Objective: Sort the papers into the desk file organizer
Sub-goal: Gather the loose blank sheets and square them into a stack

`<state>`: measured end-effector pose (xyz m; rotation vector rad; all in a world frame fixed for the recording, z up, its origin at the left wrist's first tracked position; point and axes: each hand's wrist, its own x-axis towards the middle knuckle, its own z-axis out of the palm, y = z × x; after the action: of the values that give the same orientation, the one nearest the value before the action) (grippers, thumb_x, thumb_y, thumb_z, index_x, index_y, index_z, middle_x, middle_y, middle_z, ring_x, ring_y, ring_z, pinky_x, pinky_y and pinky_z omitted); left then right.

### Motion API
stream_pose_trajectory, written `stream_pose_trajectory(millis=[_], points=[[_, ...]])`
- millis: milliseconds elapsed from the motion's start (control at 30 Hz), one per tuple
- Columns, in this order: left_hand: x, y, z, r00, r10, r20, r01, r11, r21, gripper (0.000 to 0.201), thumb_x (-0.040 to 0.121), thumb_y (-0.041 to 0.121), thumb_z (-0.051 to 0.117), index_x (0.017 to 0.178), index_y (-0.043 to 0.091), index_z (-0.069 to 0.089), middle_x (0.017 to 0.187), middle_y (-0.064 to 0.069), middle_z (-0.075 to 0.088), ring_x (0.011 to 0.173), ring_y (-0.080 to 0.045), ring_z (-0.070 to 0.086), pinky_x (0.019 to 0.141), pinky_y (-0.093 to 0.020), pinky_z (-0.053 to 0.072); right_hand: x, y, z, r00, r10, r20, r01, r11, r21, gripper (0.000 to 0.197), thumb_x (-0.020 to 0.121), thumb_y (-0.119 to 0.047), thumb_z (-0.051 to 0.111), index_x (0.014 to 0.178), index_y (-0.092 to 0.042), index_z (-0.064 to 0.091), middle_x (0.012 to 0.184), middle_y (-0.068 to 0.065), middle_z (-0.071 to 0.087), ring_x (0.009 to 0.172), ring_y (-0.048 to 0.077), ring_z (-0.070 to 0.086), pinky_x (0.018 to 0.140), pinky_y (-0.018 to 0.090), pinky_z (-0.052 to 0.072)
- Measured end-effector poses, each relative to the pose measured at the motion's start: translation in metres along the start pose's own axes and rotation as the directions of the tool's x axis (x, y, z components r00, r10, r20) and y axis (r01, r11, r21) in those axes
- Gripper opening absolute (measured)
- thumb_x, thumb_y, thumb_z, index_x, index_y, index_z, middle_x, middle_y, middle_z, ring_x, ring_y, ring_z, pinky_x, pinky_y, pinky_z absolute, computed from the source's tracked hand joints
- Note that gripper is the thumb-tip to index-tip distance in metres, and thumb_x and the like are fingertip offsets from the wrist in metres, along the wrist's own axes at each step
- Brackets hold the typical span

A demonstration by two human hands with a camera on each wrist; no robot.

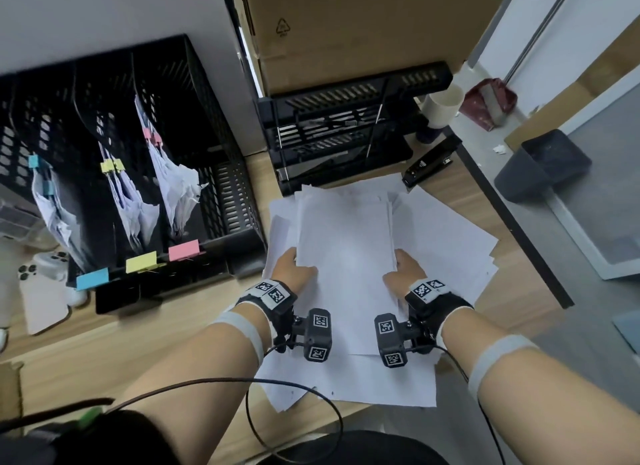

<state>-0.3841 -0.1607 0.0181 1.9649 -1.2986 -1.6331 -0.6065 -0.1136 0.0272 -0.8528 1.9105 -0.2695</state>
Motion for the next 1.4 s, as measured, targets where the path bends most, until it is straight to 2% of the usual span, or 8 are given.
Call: stream_pose_trajectory(millis=[133,267,367,533,767,1033,1267,1400], points=[[-0.013,0.017,-0.01,0.985,0.169,0.024,-0.156,0.949,-0.273,0.039,0.077,0.013,0.068,0.111,0.032,0.064,0.108,-0.005,0.076,0.101,-0.031,0.072,0.093,-0.052,0.057,-0.018,-0.01,-0.015,0.973,-0.107,-0.204,0.154,0.961,0.229,0.04,0.079,0.005,0.041,0.111,-0.012,0.056,0.106,0.008,0.066,0.095,0.027,0.063,0.076,0.029,0.05],[-0.026,0.068,-0.018,0.942,0.335,0.021,-0.291,0.846,-0.446,0.031,0.084,-0.004,0.071,0.109,0.013,0.067,0.103,-0.008,0.077,0.098,-0.03,0.07,0.09,-0.044,0.057,-0.052,-0.04,-0.045,0.889,-0.194,-0.416,0.367,0.845,0.39,0.036,0.082,0.007,0.044,0.106,-0.018,0.055,0.095,-0.003,0.064,0.086,0.015,0.061,0.071,0.02,0.047],[-0.035,0.094,-0.017,0.893,0.449,0.032,-0.373,0.78,-0.503,0.042,0.074,0.014,0.086,0.112,0.009,0.07,0.113,-0.017,0.074,0.105,-0.034,0.069,0.095,-0.047,0.055,-0.068,-0.049,-0.057,0.833,-0.184,-0.521,0.451,0.772,0.448,0.041,0.081,0.007,0.051,0.111,-0.022,0.053,0.089,-0.012,0.062,0.078,-0.001,0.058,0.064,0.005,0.043],[-0.043,0.072,-0.007,0.892,0.445,0.083,-0.389,0.847,-0.362,0.059,0.062,0.033,0.093,0.114,0.016,0.072,0.112,-0.006,0.076,0.107,-0.025,0.071,0.098,-0.045,0.056,-0.083,-0.019,-0.047,0.85,-0.109,-0.516,0.42,0.731,0.537,0.045,0.078,0.011,0.055,0.117,-0.011,0.052,0.095,0.0,0.062,0.087,0.015,0.06,0.072,0.016,0.046],[-0.047,0.053,0.008,0.867,0.476,0.144,-0.41,0.848,-0.335,0.055,0.075,0.018,0.087,0.125,0.015,0.065,0.119,-0.002,0.074,0.113,-0.021,0.07,0.101,-0.04,0.054,-0.085,-0.003,-0.035,0.906,-0.097,-0.412,0.333,0.764,0.553,0.048,0.077,0.006,0.059,0.12,-0.015,0.052,0.109,0.004,0.063,0.105,0.024,0.058,0.093,0.038,0.047],[-0.036,0.067,0.013,0.902,0.423,0.083,-0.391,0.885,-0.253,0.025,0.082,0.033,0.077,0.104,0.022,0.074,0.109,0.0,0.078,0.103,-0.022,0.074,0.096,-0.046,0.056,-0.093,0.006,-0.064,0.851,-0.198,-0.487,0.402,0.842,0.361,0.016,0.091,-0.011,0.057,0.105,-0.018,0.059,0.094,-0.001,0.067,0.086,0.016,0.064,0.079,0.028,0.051],[-0.022,0.033,0.048,0.95,0.101,0.296,-0.201,0.922,0.33,0.052,0.089,0.021,0.073,0.136,0.011,0.055,0.135,-0.013,0.058,0.115,-0.032,0.063,0.095,-0.035,0.051,-0.059,0.074,-0.052,0.946,0.137,-0.293,-0.06,0.965,0.257,0.041,0.084,-0.016,0.049,0.123,-0.025,0.059,0.123,0.01,0.062,0.101,0.031,0.062,0.092,0.035,0.052],[-0.021,0.014,0.059,0.972,0.058,0.229,-0.115,0.963,0.242,0.063,0.084,0.02,0.076,0.14,0.017,0.046,0.131,-0.014,0.059,0.115,-0.032,0.063,0.101,-0.044,0.053,-0.051,0.09,-0.034,0.901,0.329,-0.281,-0.295,0.942,0.159,0.055,0.075,-0.025,0.046,0.13,-0.033,0.045,0.126,0.014,0.039,0.101,0.038,0.054,0.084,0.037,0.052]])
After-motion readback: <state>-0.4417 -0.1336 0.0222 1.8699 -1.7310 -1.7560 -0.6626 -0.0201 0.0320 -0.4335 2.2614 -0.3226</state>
